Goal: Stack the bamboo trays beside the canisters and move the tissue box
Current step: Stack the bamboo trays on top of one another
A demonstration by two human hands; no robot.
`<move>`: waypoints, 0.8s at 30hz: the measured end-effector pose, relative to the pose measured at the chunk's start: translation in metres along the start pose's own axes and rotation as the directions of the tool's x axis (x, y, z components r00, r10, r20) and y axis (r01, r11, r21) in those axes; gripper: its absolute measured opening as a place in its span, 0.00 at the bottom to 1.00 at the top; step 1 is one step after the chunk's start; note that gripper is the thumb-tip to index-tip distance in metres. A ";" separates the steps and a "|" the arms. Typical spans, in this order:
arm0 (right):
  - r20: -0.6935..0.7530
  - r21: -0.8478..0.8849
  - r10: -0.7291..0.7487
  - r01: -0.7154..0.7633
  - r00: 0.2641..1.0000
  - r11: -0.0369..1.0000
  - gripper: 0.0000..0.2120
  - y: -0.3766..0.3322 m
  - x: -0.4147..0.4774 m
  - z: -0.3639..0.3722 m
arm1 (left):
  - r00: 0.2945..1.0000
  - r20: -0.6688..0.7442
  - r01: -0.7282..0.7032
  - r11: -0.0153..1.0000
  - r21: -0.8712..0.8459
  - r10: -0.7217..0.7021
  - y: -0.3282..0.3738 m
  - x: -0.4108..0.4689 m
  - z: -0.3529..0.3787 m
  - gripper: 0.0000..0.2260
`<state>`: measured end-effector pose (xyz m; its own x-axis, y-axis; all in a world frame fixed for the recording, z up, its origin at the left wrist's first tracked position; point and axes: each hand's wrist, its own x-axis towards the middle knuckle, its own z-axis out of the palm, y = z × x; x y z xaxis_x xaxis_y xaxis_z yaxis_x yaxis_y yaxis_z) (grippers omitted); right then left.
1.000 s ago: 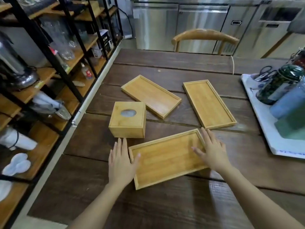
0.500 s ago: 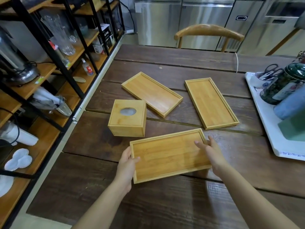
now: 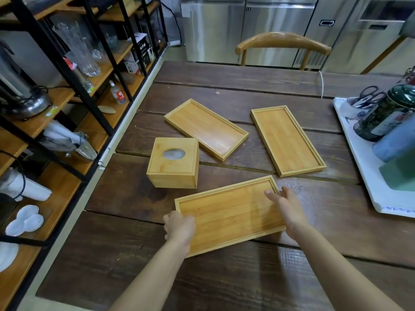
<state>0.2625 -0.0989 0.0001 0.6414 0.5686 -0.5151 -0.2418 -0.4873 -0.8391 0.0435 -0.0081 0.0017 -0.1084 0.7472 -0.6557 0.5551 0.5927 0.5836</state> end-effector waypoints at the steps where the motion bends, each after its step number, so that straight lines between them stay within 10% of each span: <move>1: -0.007 0.010 0.001 -0.001 1.000 1.000 0.34 0.000 0.000 0.000 | 1.000 0.002 -0.001 1.000 -0.028 0.001 -0.002 0.004 -0.001 0.16; 18: -0.046 0.132 0.026 -0.020 0.999 0.991 0.29 -0.013 0.006 -0.040 | 0.852 0.209 -0.440 0.872 -0.214 0.480 0.028 -0.031 -0.043 0.28; 24: 0.264 -0.269 -0.250 0.320 0.932 0.908 0.26 -0.060 -0.008 -0.059 | 0.736 0.164 -0.609 0.749 -0.263 0.656 0.075 -0.027 -0.063 0.23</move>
<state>0.3145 -0.1133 0.0645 0.4659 0.8263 -0.3165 0.1814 -0.4393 -0.8798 0.0356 0.0350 0.0934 0.4200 0.8898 -0.1786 0.2650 0.0680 0.9618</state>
